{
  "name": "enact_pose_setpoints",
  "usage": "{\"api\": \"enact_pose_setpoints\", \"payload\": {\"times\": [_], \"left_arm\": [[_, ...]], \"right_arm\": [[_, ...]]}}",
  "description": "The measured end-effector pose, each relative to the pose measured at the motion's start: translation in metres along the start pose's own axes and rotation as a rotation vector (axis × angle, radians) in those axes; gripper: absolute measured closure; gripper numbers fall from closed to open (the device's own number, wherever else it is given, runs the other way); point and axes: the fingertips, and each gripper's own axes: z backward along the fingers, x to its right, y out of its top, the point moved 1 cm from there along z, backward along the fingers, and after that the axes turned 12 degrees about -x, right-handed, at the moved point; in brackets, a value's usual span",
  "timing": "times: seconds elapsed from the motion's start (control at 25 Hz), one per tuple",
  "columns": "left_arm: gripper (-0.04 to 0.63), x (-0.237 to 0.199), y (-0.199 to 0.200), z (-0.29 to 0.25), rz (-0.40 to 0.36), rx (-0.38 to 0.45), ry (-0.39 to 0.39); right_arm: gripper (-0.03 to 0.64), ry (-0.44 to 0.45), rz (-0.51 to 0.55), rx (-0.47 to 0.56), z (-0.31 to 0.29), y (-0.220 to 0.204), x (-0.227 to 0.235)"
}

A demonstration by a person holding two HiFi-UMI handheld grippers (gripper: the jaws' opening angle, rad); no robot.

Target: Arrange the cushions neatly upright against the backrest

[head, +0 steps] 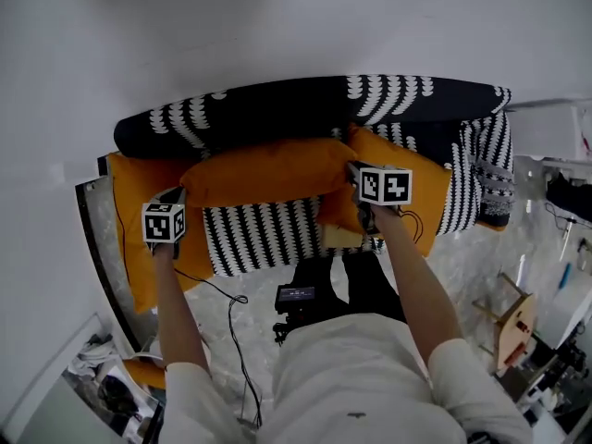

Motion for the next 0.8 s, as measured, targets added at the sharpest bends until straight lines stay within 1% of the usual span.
{"api": "enact_pose_setpoints", "payload": {"times": [0.12, 0.2, 0.28, 0.32, 0.4, 0.44, 0.52, 0.68, 0.8], "left_arm": [[0.574, -0.002, 0.024, -0.012, -0.008, 0.001, -0.01], [0.574, -0.006, 0.037, -0.018, 0.006, 0.006, -0.015], [0.574, -0.01, 0.048, -0.024, 0.026, 0.009, -0.016], [0.574, -0.012, 0.053, -0.027, 0.03, 0.006, -0.01], [0.574, -0.014, 0.064, -0.035, 0.002, -0.005, 0.032], [0.574, -0.015, 0.069, -0.039, -0.023, -0.011, 0.064], [0.574, -0.017, 0.079, -0.046, -0.051, -0.009, 0.126], [0.574, -0.03, 0.107, -0.053, -0.003, 0.042, 0.207], [0.574, -0.047, 0.128, -0.047, 0.016, 0.066, 0.252]], "right_arm": [[0.575, 0.014, -0.067, 0.047, -0.004, 0.013, 0.01], [0.568, 0.012, -0.1, 0.077, -0.004, 0.022, 0.017], [0.517, -0.015, -0.104, 0.115, 0.0, 0.031, 0.024], [0.511, -0.035, -0.096, 0.138, 0.004, 0.035, 0.027], [0.545, -0.078, -0.072, 0.174, 0.013, 0.04, 0.031], [0.545, -0.088, -0.058, 0.183, 0.017, 0.041, 0.029], [0.552, -0.068, -0.022, 0.183, 0.018, 0.037, 0.018], [0.56, 0.001, 0.052, 0.135, 0.006, 0.021, -0.01], [0.565, 0.008, 0.079, 0.111, 0.002, 0.01, -0.024]]}}
